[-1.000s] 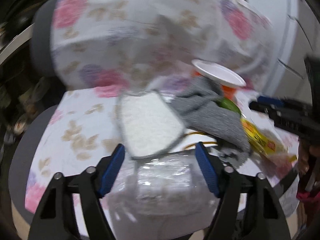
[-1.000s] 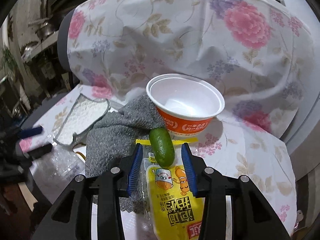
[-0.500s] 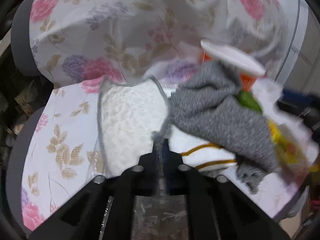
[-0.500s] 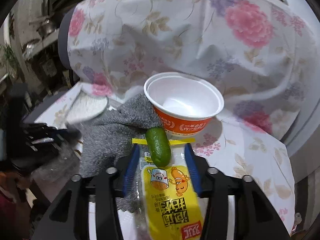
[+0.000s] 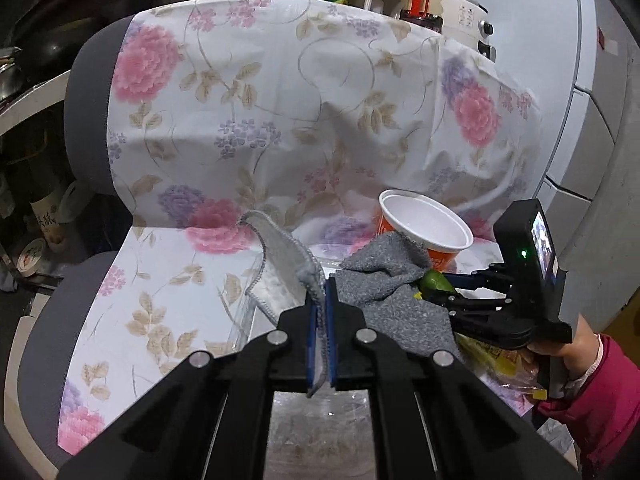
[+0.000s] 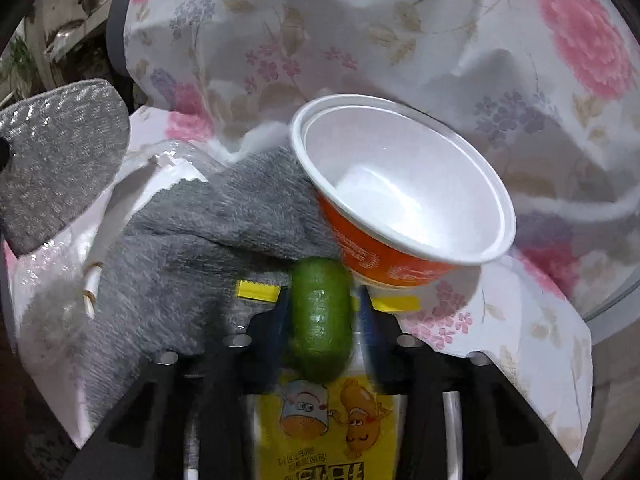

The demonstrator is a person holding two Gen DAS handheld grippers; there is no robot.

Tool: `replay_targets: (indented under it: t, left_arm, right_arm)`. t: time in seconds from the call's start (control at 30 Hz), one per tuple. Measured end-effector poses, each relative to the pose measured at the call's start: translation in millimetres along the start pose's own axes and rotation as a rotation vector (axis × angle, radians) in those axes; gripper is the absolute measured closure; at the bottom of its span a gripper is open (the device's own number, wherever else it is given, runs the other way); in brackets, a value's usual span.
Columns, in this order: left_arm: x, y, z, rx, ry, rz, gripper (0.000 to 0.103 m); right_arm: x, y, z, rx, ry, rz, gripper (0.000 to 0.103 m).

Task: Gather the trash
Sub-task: 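Carry the cucumber and tray to the bin and open both grippers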

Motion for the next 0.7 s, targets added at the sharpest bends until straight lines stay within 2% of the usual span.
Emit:
replay_targets:
  t: [0.1, 0.23, 0.33, 0.5, 0.7]
  left_arm:
    - [10, 1, 6, -0.007, 0.017, 0.014, 0.101]
    - [35, -5, 27, -0.017, 0.085, 0.061, 0.101]
    - [52, -10, 47, -0.034, 0.119, 0.092, 0.101]
    - [73, -9, 93, -0.089, 0.158, 0.137, 0.101]
    - [86, 16, 137, -0.116, 0.23, 0.116, 0.101]
  right_arm:
    - [28, 1, -4, -0.004, -0.01, 0.055, 0.071]
    - [97, 11, 4, -0.102, -0.104, 0.166, 0.071]
    - [143, 25, 16, -0.18, -0.132, 0.235, 0.071]
    - [202, 61, 34, -0.259, -0.073, 0.321, 0.071]
    - [249, 107, 58, -0.335, 0.0, 0.371, 0.071]
Point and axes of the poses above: each gripper's, at about its wrist camera, not at the fingertips, and x roughly against the way its jaws point, z to its right, y to its underside, the point moved 7 cm from there along -x, roughly the way its jaws point, and after that the axes turned 9 degrees about -x, right-handed, at the moved point
